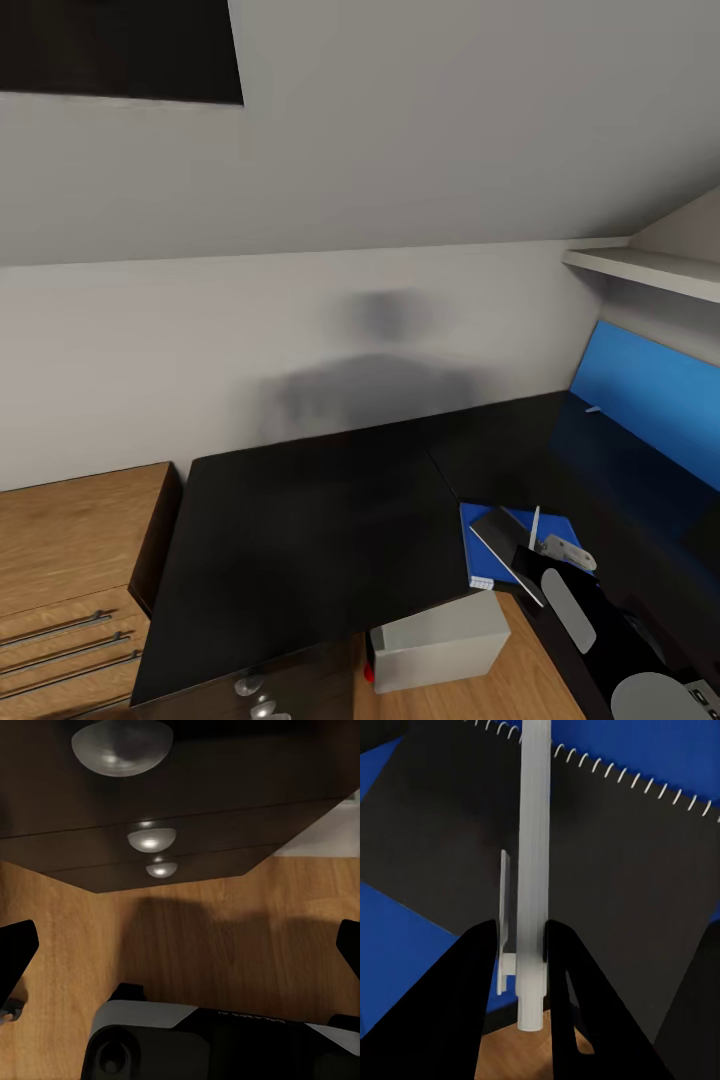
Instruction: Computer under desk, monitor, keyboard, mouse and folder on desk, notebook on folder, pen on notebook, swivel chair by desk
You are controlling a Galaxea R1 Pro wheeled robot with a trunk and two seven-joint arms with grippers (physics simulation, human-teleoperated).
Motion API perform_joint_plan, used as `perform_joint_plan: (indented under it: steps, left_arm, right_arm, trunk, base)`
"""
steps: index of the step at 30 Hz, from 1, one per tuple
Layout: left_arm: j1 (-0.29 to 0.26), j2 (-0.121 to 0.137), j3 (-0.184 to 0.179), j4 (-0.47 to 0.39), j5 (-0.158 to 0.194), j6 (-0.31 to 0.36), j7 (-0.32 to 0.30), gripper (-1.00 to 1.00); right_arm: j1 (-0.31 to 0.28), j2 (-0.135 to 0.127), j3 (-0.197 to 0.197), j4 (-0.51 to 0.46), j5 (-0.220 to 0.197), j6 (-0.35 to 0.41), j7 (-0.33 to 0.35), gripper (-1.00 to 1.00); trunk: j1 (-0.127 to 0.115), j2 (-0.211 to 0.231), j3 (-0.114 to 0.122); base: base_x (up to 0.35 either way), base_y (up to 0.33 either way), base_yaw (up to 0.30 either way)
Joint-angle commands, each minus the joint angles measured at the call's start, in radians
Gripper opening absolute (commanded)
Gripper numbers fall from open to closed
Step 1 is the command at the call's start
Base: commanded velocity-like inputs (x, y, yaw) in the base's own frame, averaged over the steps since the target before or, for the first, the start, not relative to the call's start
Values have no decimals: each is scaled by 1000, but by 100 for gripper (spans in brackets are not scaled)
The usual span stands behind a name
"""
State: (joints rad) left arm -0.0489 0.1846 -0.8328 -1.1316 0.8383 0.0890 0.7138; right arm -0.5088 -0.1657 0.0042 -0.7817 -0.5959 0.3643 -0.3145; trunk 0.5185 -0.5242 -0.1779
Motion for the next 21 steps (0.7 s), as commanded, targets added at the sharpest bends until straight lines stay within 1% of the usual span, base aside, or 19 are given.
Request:
perform_joint_plan:
  steps: [1, 8, 17, 20, 21]
  left_arm:
    - [-2, 1, -3, -2, 2, 5, 7, 100]
    - [-1, 1, -4, -2, 2, 5, 7, 100]
    - [-1, 0, -6, -2, -2, 5, 9, 100]
    - [-2, -11, -5, -2, -3, 5, 11, 100]
    - [-2, -18, -4, -2, -3, 5, 12, 100]
  right_arm:
    - [0, 0, 0, -2, -9, 4, -6, -100]
    - [0, 0, 0, -2, -9, 4, -6, -100]
    - [0, 0, 0, -2, -9, 5, -6, -100]
    - [0, 0, 0, -2, -9, 5, -7, -100]
    - [0, 0, 0, -3, -9, 5, -7, -100]
  trunk:
    - [0, -2, -2]
    - [0, -2, -2]
    - [0, -2, -2]
    - [0, -2, -2]
    - [4, -9, -5]
  base:
    - [7, -1, 0]
    - [64, 0, 0]
    - [10, 0, 0]
    - [0, 0, 0]
    - [0, 0, 0]
